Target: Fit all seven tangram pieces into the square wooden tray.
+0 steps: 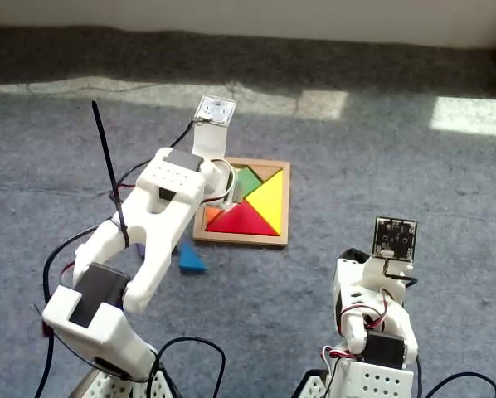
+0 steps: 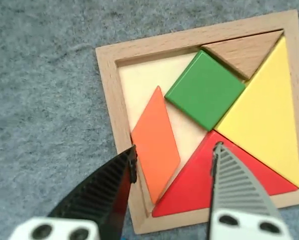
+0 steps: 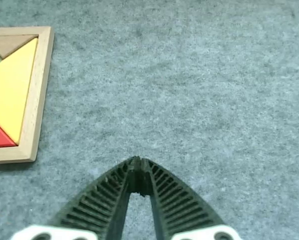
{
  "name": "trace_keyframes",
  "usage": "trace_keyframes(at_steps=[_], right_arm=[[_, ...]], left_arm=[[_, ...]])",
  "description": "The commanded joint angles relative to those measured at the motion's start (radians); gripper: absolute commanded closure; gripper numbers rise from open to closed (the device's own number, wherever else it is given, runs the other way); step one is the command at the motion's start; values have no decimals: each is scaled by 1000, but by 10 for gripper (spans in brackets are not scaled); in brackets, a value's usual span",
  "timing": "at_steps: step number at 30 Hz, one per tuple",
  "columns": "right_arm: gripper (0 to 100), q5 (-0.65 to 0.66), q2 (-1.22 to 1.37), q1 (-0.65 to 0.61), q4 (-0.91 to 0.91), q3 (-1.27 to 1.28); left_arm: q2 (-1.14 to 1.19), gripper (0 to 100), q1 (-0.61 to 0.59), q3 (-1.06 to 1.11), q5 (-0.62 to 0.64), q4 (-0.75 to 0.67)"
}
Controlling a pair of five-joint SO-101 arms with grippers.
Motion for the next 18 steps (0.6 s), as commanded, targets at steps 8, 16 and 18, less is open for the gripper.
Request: trace_keyframes(at_steps=[8,16,18], right_arm=[[991,9,5,13,2,145],[991,9,5,13,2,145],[991,9,5,13,2,145]], left_arm=[[-4,832,-107,-44,5,5],[-4,832,-108,-4,2,5],[-4,832,-108,-5,2,5]])
